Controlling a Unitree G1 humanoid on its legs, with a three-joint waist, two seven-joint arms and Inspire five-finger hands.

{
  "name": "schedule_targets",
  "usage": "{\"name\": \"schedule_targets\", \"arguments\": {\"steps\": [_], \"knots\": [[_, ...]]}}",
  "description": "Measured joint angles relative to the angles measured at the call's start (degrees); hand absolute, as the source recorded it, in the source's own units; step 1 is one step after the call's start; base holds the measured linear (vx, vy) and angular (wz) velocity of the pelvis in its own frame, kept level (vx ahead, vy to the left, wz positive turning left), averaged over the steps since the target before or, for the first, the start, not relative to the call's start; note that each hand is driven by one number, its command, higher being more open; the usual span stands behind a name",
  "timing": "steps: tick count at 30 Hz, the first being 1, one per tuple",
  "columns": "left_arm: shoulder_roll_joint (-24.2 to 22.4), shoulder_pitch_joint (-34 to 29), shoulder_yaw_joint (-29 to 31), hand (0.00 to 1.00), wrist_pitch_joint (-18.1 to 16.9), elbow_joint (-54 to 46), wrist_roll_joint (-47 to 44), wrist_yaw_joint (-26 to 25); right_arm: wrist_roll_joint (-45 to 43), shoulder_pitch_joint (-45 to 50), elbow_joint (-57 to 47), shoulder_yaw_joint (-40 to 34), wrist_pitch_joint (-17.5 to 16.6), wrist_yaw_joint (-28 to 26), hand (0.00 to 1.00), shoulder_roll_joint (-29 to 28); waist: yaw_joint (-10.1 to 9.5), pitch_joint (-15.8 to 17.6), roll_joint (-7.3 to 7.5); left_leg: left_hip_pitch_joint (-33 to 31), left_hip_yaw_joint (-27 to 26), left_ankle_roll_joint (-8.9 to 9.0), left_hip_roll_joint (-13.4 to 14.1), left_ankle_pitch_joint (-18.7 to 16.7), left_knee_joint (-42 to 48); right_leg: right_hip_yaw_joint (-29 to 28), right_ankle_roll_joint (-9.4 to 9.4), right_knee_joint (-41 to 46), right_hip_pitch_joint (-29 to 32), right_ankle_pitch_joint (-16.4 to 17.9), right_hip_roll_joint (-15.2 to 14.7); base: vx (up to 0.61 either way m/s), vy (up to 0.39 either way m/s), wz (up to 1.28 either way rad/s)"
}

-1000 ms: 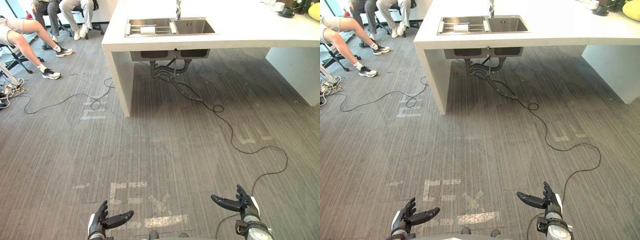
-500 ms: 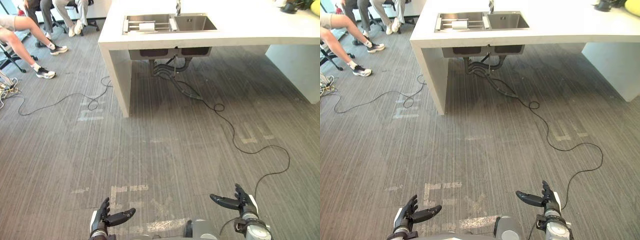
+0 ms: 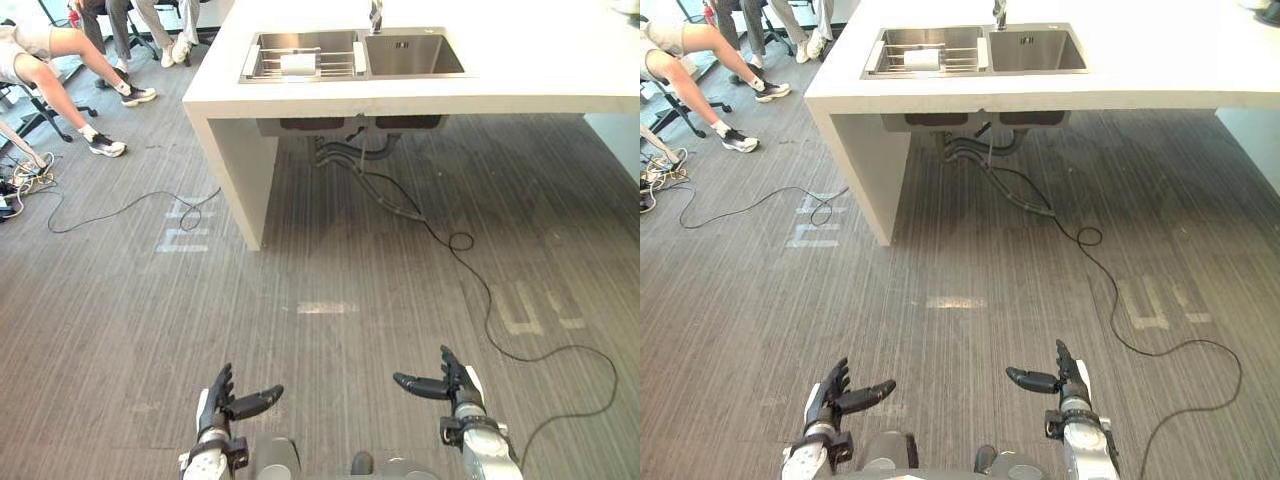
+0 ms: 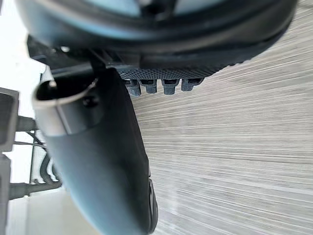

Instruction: Walk over to the sink, pick up the cup, carry it to the dishwasher, place the cup inside the dishwasher, then close the dishwasher door

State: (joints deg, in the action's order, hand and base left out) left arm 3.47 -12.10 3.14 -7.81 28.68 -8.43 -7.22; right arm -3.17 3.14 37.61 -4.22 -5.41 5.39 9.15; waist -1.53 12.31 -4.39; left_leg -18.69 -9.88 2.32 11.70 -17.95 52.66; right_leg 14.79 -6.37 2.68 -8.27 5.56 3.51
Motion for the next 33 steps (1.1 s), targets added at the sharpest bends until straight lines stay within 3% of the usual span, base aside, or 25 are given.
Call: {"name": "schedule_targets", "arguments": {"steps": [2, 3, 4, 5, 6, 7, 8, 9, 11, 12, 13, 14, 16, 18, 21, 22, 23, 24, 26, 27, 29, 30, 32, 33], "knots": [[-0.17, 1.26, -0.44, 1.0, -0.03, -1.11, -0.01, 0.0, 0.05, -0.78, -0.05, -0.42, 0.02, 0.06, 1.0, -0.35, -0.55, 1.11, 1.2, -1.12, -1.03, -0.21, -4.03, 0.83, -12.17, -0.41, 0.72, -1.48, -2.78, 0.64, -2.28, 0.36, 0.086, -0.14], [-0.24, 2.01, -1.26, 1.0, -0.03, -1.41, -0.02, -0.03, 0.08, -0.57, -0.06, -1.09, 0.04, 0.11, 1.0, -0.41, -0.63, 1.29, 1.43, -1.96, -1.16, -0.24, -6.99, 4.4, -21.91, -0.12, 2.26, -1.69, -4.11, 1.84, -3.65, 0.3, 0.088, 0.05], [-0.34, 2.16, -1.78, 1.0, -0.04, -1.61, -0.02, -0.01, 0.09, -0.31, -0.06, -1.54, 0.05, 0.11, 1.0, -0.32, -0.64, 1.18, 1.2, -2.14, -1.11, -0.18, -8.08, 7.43, -27.29, 0.0, 3.11, -1.75, -4.73, 2.46, -3.77, 0.39, 0.132, -0.02], [-0.64, 1.52, -2.3, 1.0, -0.22, -2.55, 0.02, -0.02, 0.1, 0.21, -0.06, -1.78, 0.16, 0.18, 1.0, 0.06, -0.9, 0.28, -0.44, -2.14, -0.7, -1.37, -8.43, 15.12, -36.02, -0.26, 5.25, -1.8, -5.56, 4.5, -2.84, 0.51, 0.228, -0.22], [-0.67, 0.62, -2.29, 1.0, -0.21, -2.75, -0.03, -0.06, 0.12, 0.7, 0.23, -1.69, 0.37, 0.15, 1.0, 0.11, -1.16, -0.52, -2.14, -2.28, 0.93, -7.17, -7.9, 22.88, -35.97, -1.24, 6.68, -1.42, -7.38, 6.62, -1.71, 0.52, 0.235, -0.1], [0.0, 1.04, -2.12, 1.0, -0.03, -2.23, -0.07, -0.07, 0.11, 0.75, 0.46, -1.53, 0.65, 0.19, 1.0, -0.83, -0.84, -0.43, -0.42, -2.17, 0.41, -6.52, -9.39, 21.33, -34.41, -0.85, 7.6, -0.94, -8.13, 7.54, -3.4, 0.43, 0.197, -0.02], [0.04, 1.07, -1.76, 1.0, -0.11, -2.25, -0.3, -0.15, 0.34, 1.13, 0.37, -0.99, 0.66, 0.15, 1.0, -1.1, -1.06, -0.86, 1.67, -1.93, -0.42, -7.68, -11.4, 19.4, -34.71, -1.02, 8.65, 0.66, -7.49, 8.55, -5.86, 0.33, 0.125, 0.15], [-0.05, 1.3, -1.85, 1.0, -0.06, -2.18, -0.63, -0.14, 0.56, 0.99, 0.38, -0.89, 0.67, 0.09, 1.0, -1.14, -1.2, -0.82, 2.35, -1.73, -0.66, -8.0, -12.52, 18.13, -35.01, -1.17, 9.23, 2.98, -6.69, 8.92, -7.04, 0.4, 0.17, 0.04], [-0.11, 0.9, -2.35, 1.0, 0.16, -1.87, -0.65, -0.12, 0.61, 1.01, 0.71, -0.95, 0.85, -0.06, 1.0, -1.53, -1.21, -0.85, 2.52, 1.17, -0.98, -8.84, -14.01, 15.74, -36.46, -2.26, 9.85, 15.92, -2.01, 8.84, -9.96, 0.5, 0.249, -0.03], [-0.02, -0.02, -2.35, 1.0, 0.43, -1.88, -0.66, -0.21, 1.12, 1.07, 1.68, -0.74, 0.86, -0.42, 1.0, -1.79, -1.21, -0.84, 2.67, 5.5, -1.14, -9.2, -15.16, 14.94, -39.04, -2.86, 12.64, 27.25, 1.5, 7.23, -12.49, 0.44, 0.22, -0.08], [0.12, -0.46, -2.35, 1.0, 0.56, -1.9, -0.66, -0.24, 1.18, 1.13, 2.18, -0.34, 0.87, -0.53, 1.0, -1.79, -1.03, -0.83, 2.65, 7.79, -1.09, -9.31, -15.62, 14.56, -40.21, -2.98, 12.82, 33.3, 3.11, 7.22, -13.58, 0.44, 0.19, 0.03], [0.65, -0.88, -2.35, 1.0, 0.59, -1.99, -0.69, -0.37, 1.21, 1.86, 2.43, 0.32, 0.9, -0.83, 1.0, -2.04, -0.6, -0.84, 2.61, 11.99, -0.46, -9.34, -16.35, 13.59, -41.74, -2.18, 11.84, 42.53, 5.85, 7.79, -15.29, 0.43, 0.153, 0.19], [1.42, -1.13, -2.33, 1.0, 0.58, -3.09, -1.13, -1.18, 1.21, 2.76, 2.5, 1.38, 0.9, -1.29, 1.0, -2.28, -0.05, -1.43, 2.48, 16.17, 0.98, -9.79, -16.56, 12.61, -43.23, 0.48, 9.19, 47.94, 10.59, 9.47, -16.54, 0.37, 0.105, 0.34], [2.26, -0.83, -2.08, 1.0, 0.4, -5.58, -1.69, -1.69, 1.21, 2.2, 2.63, 1.86, 0.9, -1.55, 1.0, -2.45, 0.74, -1.41, 2.45, 18.89, 3.3, -9.42, -16.21, 12.31, -44.33, 2.99, 9.32, 43.98, 15.82, 11.5, -16.43, 0.36, 0.029, 0.53], [1.92, -0.24, -0.81, 1.0, 0.29, -8.5, -1.79, -2.39, 2.38, 1.18, 2.81, 2.47, 0.9, -1.7, 1.0, -2.53, 0.77, -0.96, 1.74, 22.16, 5.58, -6.34, -13.83, 10.47, -44.55, 2.36, 9.78, 26.85, 19.97, 10.27, -13.1, 0.35, -0.076, 0.42], [2.1, -0.35, -0.59, 1.0, 0.19, -9.59, -1.78, -2.63, 2.84, 1.26, 2.55, 2.51, 0.9, -1.76, 1.0, -2.65, 0.7, -1.02, 1.92, 23.34, 6.23, -4.75, -13.32, 9.46, -44.74, 0.43, 10.02, 17.39, 20.02, 5.85, -11.3, 0.29, -0.144, 0.41], [2.26, -0.6, -0.57, 1.0, 0.2, -10.42, -1.78, -2.77, 2.85, 1.46, 2.42, 2.52, 0.9, -1.76, 1.0, -2.75, 0.73, -1.28, 2.57, 23.85, 6.36, -3.83, -13.48, 8.86, -44.67, -1.26, 9.81, 13.17, 20.06, 2.39, -10.84, 0.29, -0.195, 0.6], [2.35, -1.24, -0.55, 1.0, 0.25, -12.61, -1.72, -3.04, 2.88, 2.24, 2.26, 2.49, 0.89, -1.68, 1.0, -2.71, 1.0, -1.88, 3.85, 24.58, 7.57, -3.41, -14.27, 7.25, -44.28, -4.4, 9.43, 11.78, 20.14, -6.59, -10.71, 0.3, -0.25, 0.58], [0.55, -2.23, -0.63, 1.0, 0.1, -15.61, -1.62, -3.14, 2.87, 2.3, 2.49, 2.4, 1.37, -1.72, 1.0, -1.31, 0.71, -2.75, 1.7, 24.53, 8.98, -3.02, -12.05, 4.53, -42.44, -3.52, 8.89, 14.04, 20.36, -5.06, -9.42, 0.33, -0.287, 0.36], [-0.24, -2.99, -0.49, 1.0, -0.08, -18.09, -1.59, -3.44, 2.86, 1.94, 2.21, 2.37, 1.37, -1.71, 1.0, -1.1, 0.64, -3.42, 0.05, 23.16, 9.29, -1.98, -9.84, 2.71, -40.36, -2.53, 8.07, 13.03, 20.14, -3.9, -7.38, 0.23, -0.192, 0.09], [-0.36, -2.57, -0.48, 1.0, -0.06, -20.48, -1.52, -3.41, 2.83, 1.89, 1.85, 2.46, 1.39, -1.7, 1.0, -1.45, 0.65, -3.58, -0.99, 20.59, 10.75, -0.06, -7.69, 1.53, -34.62, -0.76, 7.25, 10.35, 18.17, -2.63, -5.35, 0.25, -0.223, 0.27], [-0.49, -2.22, -0.67, 1.0, -0.03, -21.79, -1.51, -3.37, 2.76, 2.09, 1.81, 2.58, 1.46, -1.68, 1.0, -1.66, 0.76, -3.27, -1.02, 18.01, 11.24, 0.53, -7.06, 1.38, -28.09, 0.22, 6.72, 8.38, 15.98, -2.7, -4.64, 0.25, -0.24, 0.45], [-1.94, -2.41, -1.44, 1.0, -0.03, -27.55, -1.32, -3.44, 2.71, 3.14, 0.4, 3.77, 1.48, -1.65, 1.0, -1.64, -0.05, -2.21, -1.44, 11.05, 8.35, 3.12, -3.29, 3.4, -7.26, 1.27, 4.6, 4.85, 9.55, -2.65, -2.7, 0.29, -0.2, 0.2], [-2.05, -2.32, -1.72, 1.0, -0.08, -30.72, -0.89, -3.4, 2.62, 3.26, -0.61, 4.31, 1.43, -1.62, 1.0, -1.61, -0.58, -2.22, -1.53, 7.92, 5.71, 1.68, -1.33, 2.58, -1.69, 1.09, 4.31, 3.97, 7.78, -1.99, -2.31, 0.3, -0.139, -0.04]]}}
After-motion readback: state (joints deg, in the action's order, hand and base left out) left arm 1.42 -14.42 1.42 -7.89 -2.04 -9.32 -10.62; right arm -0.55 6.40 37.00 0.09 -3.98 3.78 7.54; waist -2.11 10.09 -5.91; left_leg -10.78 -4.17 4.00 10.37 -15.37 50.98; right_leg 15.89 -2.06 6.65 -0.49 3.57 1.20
